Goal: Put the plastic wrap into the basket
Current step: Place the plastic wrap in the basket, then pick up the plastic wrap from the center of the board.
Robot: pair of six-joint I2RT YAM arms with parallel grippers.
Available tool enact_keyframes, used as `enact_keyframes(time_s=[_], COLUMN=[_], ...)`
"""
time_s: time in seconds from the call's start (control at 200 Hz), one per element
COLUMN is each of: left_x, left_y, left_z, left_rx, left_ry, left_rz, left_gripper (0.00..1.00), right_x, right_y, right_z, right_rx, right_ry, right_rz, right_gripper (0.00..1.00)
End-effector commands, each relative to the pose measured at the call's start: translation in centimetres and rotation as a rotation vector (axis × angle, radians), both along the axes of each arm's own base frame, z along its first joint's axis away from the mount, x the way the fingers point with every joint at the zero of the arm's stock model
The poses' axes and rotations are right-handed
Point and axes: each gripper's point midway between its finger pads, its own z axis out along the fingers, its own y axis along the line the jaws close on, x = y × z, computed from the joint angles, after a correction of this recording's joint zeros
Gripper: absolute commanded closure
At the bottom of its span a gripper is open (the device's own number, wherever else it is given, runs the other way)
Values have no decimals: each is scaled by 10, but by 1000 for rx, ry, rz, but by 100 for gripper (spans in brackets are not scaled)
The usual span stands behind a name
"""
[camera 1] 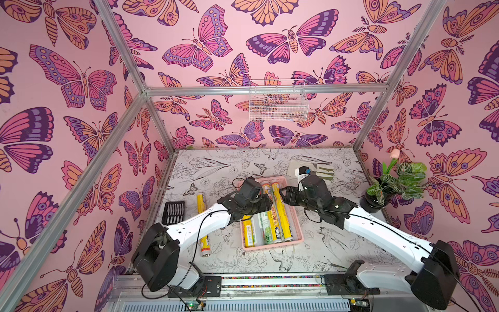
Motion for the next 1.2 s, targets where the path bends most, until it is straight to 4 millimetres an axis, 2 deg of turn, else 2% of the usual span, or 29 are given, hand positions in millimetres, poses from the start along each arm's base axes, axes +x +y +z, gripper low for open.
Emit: enact_keyframes(time_s=[0.0, 0.075, 0.085, 0.11, 0.195, 0.436, 0.581, 0.596, 0.676, 0.876, 1.056, 1.197], left_x=[1, 2, 1, 0, -5, -23, -38, -40, -49, -64, -71, -73], left_y=[21, 34, 37, 43, 63, 126, 170, 174, 196, 239, 267, 279], left_z=[15, 19, 28, 35, 40, 36, 17, 15, -1, -37, -53, -65], left_rx=[61, 95, 82, 81, 103, 121, 177, 182, 221, 315, 381, 385], left_ry=[-97, -143, -164, -186, -222, -237, -178, -172, -121, -1, 76, 150], left_rz=[28, 59, 68, 82, 126, 275, 390, 399, 462, 576, 629, 646], left_gripper=[38, 38, 38, 38, 39, 45, 47, 47, 47, 44, 37, 36], right_x=[-2, -6, -6, -7, -9, -13, -21, -21, -29, -49, -56, -55], right_y=[22, 32, 33, 36, 47, 83, 107, 111, 126, 160, 170, 169], right_z=[11, 12, 13, 12, 9, -1, -13, -23, -34, -47, -53, -54], right_rx=[51, 58, 60, 60, 70, 76, 49, 30, 1, -55, -58, -64], right_ry=[-21, -18, -20, -19, -13, 51, 114, 140, 172, 203, 226, 225], right_rz=[100, 142, 145, 156, 196, 308, 399, 406, 458, 560, 579, 574], right_gripper=[41, 41, 41, 41, 41, 40, 41, 41, 41, 43, 44, 43])
